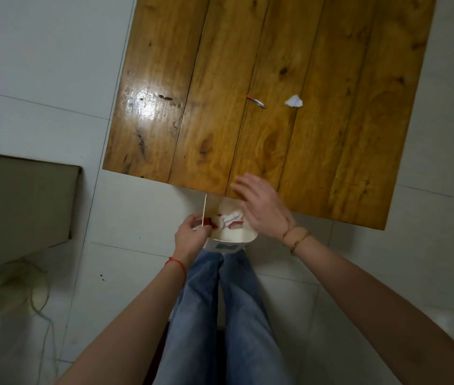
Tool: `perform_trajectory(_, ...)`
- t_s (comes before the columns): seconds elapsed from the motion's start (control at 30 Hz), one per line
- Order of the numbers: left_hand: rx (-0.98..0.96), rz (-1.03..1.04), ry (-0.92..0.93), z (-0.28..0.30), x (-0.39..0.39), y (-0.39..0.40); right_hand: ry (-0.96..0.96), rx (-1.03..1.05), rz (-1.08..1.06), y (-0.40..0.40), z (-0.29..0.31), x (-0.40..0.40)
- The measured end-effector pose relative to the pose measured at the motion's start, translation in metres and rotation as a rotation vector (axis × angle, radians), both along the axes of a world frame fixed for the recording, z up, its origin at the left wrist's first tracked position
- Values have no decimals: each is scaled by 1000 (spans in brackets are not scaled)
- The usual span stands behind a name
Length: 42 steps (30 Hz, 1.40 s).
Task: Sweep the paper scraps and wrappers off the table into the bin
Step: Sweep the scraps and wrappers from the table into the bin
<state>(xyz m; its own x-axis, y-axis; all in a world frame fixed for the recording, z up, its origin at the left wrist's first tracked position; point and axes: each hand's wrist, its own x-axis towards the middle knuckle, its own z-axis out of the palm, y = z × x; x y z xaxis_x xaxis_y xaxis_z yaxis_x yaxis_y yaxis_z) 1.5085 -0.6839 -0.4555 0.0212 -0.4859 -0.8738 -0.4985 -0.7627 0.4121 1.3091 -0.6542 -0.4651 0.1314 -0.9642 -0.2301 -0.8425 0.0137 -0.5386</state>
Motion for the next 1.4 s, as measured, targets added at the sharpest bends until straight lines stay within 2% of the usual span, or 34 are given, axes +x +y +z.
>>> perform_trajectory(0.1,6,-16,-3,-4,-10,4,53,-27,-259,-37,2,-34)
perform_trajectory(0.2,7,-30,1,-10,-20,7,114,-1,-415,-76,-2,-72)
perform_trajectory(0.43,6,-37,7,-22,-32,11,144,144,-499,-130,-24,-116)
perform_trajectory(0.57,-8,-58,-4,-23,-34,11,136,109,-395,-143,-28,-105)
perform_trajectory(0.77,1,-56,-1,-23,-33,9,166,67,21,-135,-26,-67)
perform_trajectory(1.03,-11,-46,-16,-14,-29,12,113,175,275,-31,-13,-24)
perform_trajectory(1.23,1,-28,-11,6,-23,22,5,286,308,52,-1,3)
perform_trajectory(1.4,16,-21,-11,24,-15,35,-45,253,222,82,14,13)
